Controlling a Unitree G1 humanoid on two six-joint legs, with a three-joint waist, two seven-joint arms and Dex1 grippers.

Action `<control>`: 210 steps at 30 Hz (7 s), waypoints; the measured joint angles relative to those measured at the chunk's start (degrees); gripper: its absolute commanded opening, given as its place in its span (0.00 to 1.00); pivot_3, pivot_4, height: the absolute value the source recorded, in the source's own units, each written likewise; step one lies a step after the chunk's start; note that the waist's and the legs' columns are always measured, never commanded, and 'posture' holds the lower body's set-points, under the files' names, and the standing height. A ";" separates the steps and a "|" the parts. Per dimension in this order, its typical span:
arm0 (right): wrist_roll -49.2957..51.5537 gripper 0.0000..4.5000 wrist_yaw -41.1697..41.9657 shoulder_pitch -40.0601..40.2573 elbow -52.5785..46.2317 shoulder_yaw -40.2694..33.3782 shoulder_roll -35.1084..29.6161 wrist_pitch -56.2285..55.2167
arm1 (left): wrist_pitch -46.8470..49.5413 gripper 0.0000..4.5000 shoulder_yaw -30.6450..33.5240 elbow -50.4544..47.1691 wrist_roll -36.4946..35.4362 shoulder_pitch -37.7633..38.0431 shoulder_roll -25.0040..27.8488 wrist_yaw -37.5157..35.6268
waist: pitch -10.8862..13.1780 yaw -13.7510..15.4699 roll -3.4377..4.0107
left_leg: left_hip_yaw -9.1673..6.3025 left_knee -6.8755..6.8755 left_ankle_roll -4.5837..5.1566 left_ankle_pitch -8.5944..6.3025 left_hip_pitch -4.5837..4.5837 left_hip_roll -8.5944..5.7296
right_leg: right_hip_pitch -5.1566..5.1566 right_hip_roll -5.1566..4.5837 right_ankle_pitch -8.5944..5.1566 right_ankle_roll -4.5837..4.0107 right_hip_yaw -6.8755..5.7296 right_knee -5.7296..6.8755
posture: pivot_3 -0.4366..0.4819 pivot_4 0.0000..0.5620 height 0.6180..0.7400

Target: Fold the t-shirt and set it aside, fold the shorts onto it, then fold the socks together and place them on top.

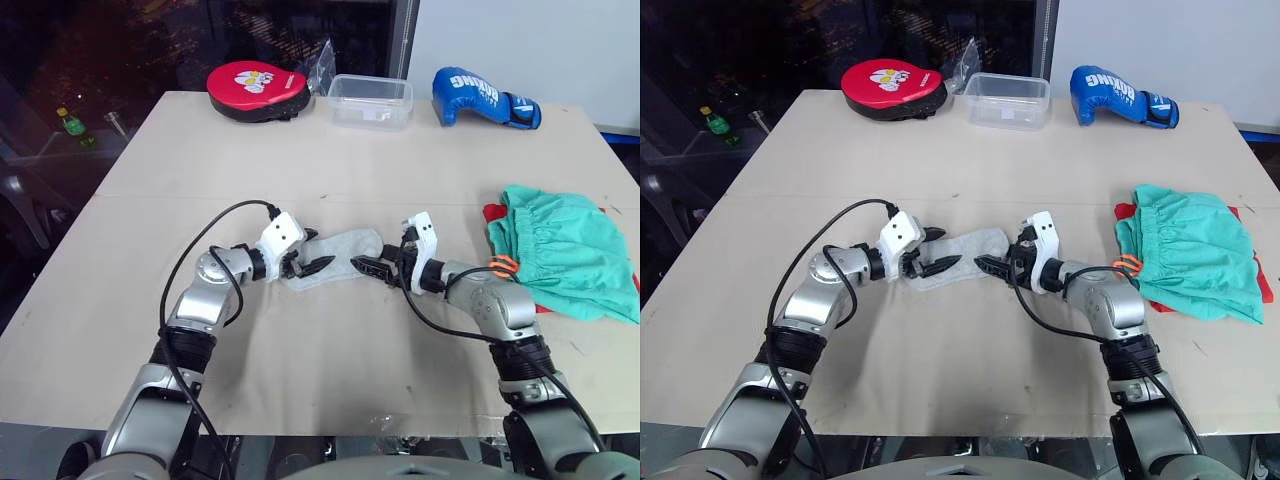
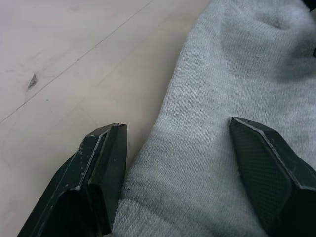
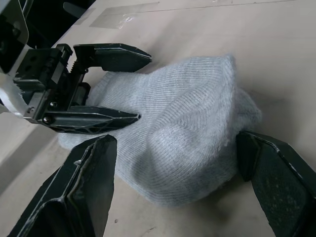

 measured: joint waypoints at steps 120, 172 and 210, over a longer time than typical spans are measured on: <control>-17.93 0.98 -2.81 -9.29 -5.10 9.52 0.45 -3.54 | 12.83 0.79 6.31 -10.03 -8.68 -1.77 3.32 -1.89 | 0.18 0.39 -0.09 | -0.02 0.09 -0.10 0.06 -0.10 -0.06 | 0.00 -0.02 0.00 0.01 -0.05 0.00 | 0.48 0.27 1.00; 13.81 0.00 -9.29 4.44 -9.50 -54.05 -28.77 34.09 | 24.34 0.79 5.39 -27.76 -20.37 -7.21 -0.07 -6.46 | 0.26 0.39 0.03 | -0.03 -0.07 0.12 -0.06 0.05 -0.25 | 0.12 0.14 0.00 0.02 0.20 -0.17 | 0.48 0.27 1.00; -3.11 0.99 15.84 33.20 -20.98 -14.21 -24.81 -29.32 | 14.90 0.79 5.22 -33.96 -9.56 28.11 7.39 2.35 | 0.39 2.04 0.06 | 0.05 0.08 0.19 -0.12 0.05 -0.05 | 0.07 0.07 -0.14 -0.24 0.45 -0.36 | 0.48 0.27 1.00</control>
